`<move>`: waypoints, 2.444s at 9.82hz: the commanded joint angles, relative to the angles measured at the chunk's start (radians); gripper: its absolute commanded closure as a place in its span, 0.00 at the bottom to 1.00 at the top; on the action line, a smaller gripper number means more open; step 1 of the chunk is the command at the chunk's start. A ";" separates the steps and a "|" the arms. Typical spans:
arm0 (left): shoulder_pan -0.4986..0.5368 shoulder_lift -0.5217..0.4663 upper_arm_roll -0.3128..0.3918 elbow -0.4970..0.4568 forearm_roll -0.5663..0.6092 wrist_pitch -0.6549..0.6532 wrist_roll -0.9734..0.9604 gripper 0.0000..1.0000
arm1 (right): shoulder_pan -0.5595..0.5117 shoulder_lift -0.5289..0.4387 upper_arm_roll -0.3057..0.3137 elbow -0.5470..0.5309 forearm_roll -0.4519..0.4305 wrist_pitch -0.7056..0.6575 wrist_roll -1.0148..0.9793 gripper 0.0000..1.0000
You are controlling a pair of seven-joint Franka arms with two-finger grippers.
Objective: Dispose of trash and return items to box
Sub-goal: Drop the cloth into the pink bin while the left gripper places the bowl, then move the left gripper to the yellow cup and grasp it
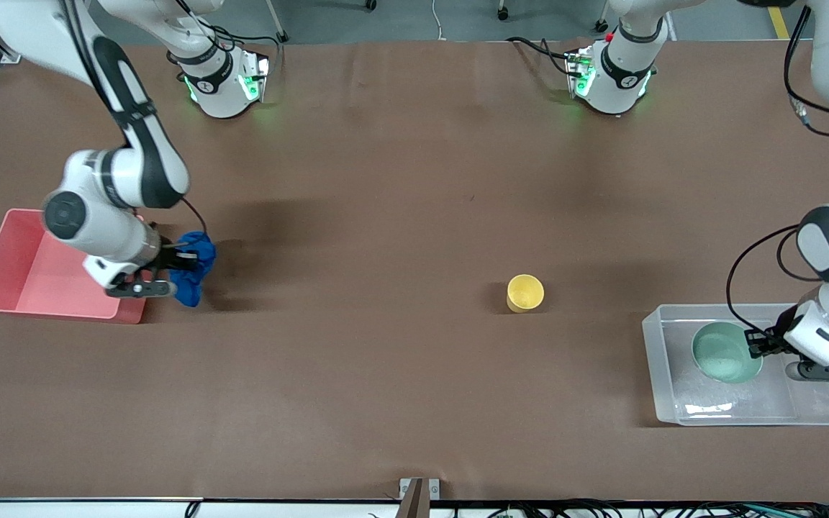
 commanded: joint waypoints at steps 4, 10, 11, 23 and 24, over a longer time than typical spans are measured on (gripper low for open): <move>0.010 0.176 -0.005 0.071 0.010 -0.003 0.037 0.91 | -0.172 -0.141 0.009 0.035 -0.012 -0.121 -0.053 0.99; -0.026 0.003 -0.027 0.060 0.003 -0.132 -0.119 0.00 | -0.392 0.020 0.011 0.032 -0.014 -0.011 -0.261 0.79; -0.030 -0.046 -0.065 0.012 0.003 -0.174 -0.202 0.00 | -0.391 0.025 0.011 0.038 -0.012 -0.007 -0.259 0.45; -0.316 -0.111 -0.246 -0.443 0.182 0.168 -1.218 0.30 | -0.150 -0.243 0.017 0.228 -0.010 -0.324 -0.077 0.00; -0.320 -0.090 -0.246 -0.445 0.182 0.206 -1.250 0.46 | -0.126 -0.289 0.017 0.226 -0.010 -0.369 -0.068 0.00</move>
